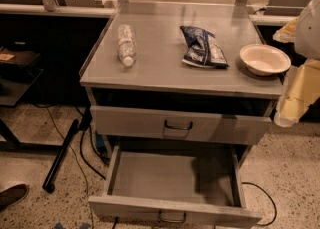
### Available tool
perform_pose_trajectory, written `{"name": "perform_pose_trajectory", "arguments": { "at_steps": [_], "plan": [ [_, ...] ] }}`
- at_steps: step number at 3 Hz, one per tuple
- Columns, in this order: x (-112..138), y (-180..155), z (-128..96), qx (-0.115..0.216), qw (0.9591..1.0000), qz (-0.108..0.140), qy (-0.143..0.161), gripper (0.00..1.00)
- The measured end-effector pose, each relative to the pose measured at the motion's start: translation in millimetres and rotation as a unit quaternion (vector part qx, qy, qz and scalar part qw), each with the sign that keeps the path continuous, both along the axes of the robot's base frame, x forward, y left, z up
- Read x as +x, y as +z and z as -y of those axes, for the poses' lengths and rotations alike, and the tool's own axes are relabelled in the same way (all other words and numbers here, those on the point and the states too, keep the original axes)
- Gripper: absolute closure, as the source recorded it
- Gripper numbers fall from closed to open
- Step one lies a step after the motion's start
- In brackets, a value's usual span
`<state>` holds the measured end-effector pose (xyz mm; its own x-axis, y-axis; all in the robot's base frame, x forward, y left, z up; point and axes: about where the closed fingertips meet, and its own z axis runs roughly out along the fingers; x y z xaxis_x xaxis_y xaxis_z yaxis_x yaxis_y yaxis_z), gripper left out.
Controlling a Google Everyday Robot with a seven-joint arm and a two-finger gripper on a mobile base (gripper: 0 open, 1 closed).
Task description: Close middle drawer
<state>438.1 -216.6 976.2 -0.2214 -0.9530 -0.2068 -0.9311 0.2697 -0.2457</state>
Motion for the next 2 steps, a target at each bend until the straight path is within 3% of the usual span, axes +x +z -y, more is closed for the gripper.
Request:
{"name": "perform_pose_trajectory", "arguments": {
  "at_steps": [1,2],
  "plan": [
    [0.0,0.0,0.0,0.000,1.0000,0.000,0.000,0.00],
    [0.0,0.0,0.0,0.000,1.0000,0.000,0.000,0.19]
  ]
}}
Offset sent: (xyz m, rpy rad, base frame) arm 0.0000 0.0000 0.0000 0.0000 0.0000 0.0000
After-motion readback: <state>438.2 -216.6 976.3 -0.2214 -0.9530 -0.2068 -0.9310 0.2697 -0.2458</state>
